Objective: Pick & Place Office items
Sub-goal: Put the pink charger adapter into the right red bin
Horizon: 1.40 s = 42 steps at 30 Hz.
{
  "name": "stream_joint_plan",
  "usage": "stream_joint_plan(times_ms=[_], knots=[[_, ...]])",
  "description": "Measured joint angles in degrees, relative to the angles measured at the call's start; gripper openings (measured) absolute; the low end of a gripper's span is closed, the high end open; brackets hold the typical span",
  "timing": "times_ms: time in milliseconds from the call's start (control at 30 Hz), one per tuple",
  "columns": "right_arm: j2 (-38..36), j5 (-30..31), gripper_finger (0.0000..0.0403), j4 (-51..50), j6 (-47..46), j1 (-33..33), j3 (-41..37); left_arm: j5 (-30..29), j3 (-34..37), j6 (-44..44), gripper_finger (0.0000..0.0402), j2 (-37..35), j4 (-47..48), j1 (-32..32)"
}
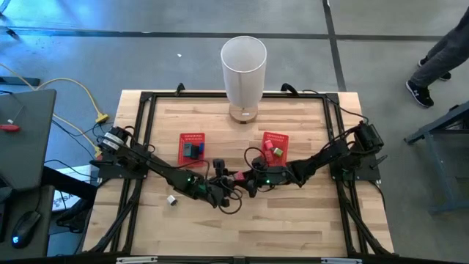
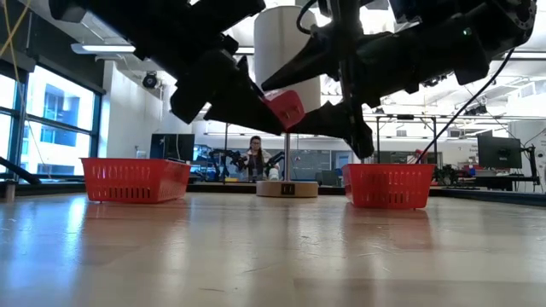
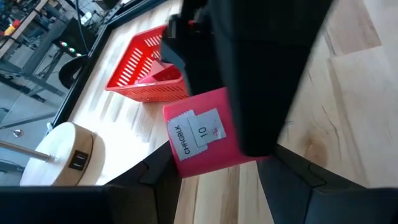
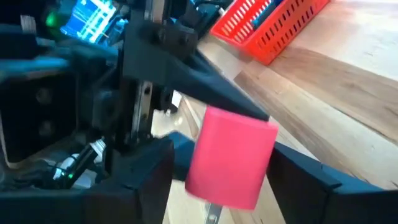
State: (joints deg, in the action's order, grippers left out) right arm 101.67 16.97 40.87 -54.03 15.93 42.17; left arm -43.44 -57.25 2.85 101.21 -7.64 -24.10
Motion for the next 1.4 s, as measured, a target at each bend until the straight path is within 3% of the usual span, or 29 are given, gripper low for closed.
stream_joint_plan(times_ms=[133,367,933,1400], knots=[[0.0,0.1,0.0226,-0.2,-0.1,0.0,0.0,-0.1,0.0,0.1,0.0175,0.0,-0.3,0.0],[0.0,0.2,0.0149,-0.1,-0.4,-0.2,0.0,-0.9,0.0,1.3,0.0175,0.0,0.2,0.0],[0.0,-0.5,0.0149,-0.5,0.5,-0.2,0.0,-0.1,0.0,5.0,0.0175,0.0,-0.1,-0.1],[0.0,-0.8,0.0149,-0.5,1.4,-0.2,0.0,0.3,0.0,0.7,0.0187,0.0,-0.3,-0.8]])
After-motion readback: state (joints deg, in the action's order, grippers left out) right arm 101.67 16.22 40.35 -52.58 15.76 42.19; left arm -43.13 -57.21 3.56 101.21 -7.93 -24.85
